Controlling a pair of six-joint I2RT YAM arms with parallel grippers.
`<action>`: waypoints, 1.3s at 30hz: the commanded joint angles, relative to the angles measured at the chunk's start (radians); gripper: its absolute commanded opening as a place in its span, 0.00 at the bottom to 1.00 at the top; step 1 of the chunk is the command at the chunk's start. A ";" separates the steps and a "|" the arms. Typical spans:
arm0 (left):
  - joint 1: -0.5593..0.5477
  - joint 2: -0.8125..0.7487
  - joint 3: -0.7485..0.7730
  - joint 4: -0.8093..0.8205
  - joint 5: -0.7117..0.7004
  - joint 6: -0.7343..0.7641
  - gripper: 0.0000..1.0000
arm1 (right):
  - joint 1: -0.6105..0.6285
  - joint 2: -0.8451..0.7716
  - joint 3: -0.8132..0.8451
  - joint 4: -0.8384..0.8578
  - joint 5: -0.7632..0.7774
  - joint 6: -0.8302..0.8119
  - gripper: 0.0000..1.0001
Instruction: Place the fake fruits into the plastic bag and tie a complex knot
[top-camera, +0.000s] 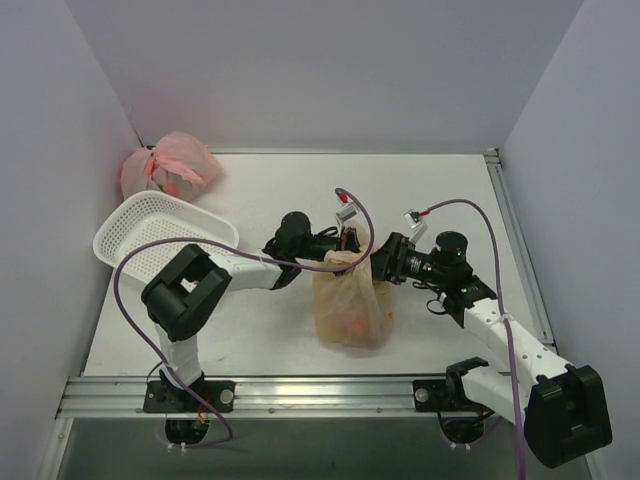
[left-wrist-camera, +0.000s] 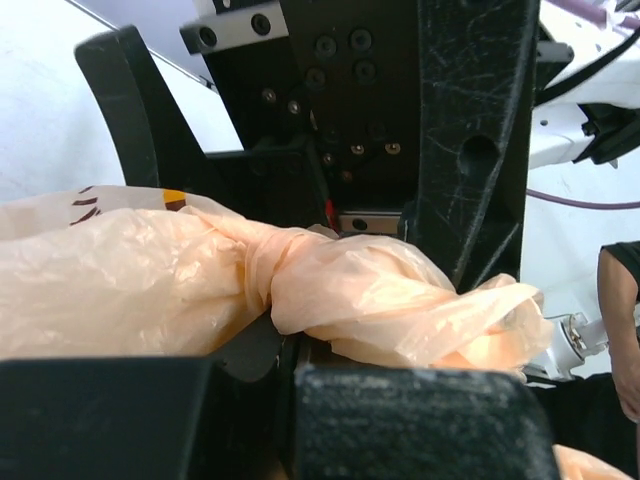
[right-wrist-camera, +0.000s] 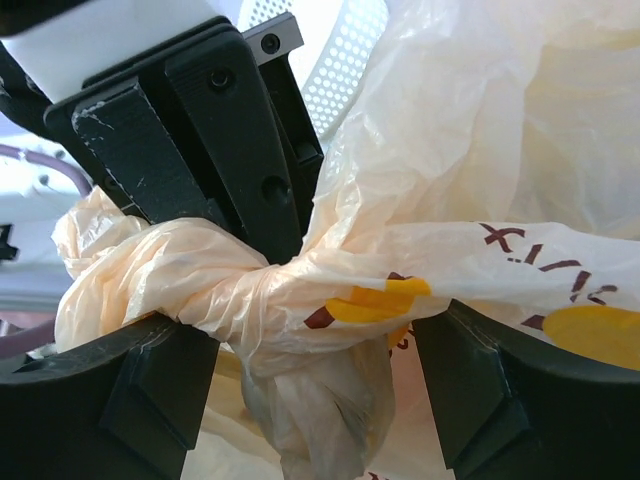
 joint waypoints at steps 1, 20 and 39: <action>-0.014 -0.005 0.089 0.100 -0.045 -0.018 0.00 | 0.012 0.000 -0.031 0.203 0.071 0.146 0.75; -0.020 0.039 0.085 0.188 0.041 -0.086 0.00 | -0.062 -0.035 0.025 -0.087 -0.002 -0.198 0.91; -0.014 0.046 0.109 0.189 0.048 -0.098 0.00 | -0.319 -0.163 0.293 -0.793 -0.237 -0.607 0.86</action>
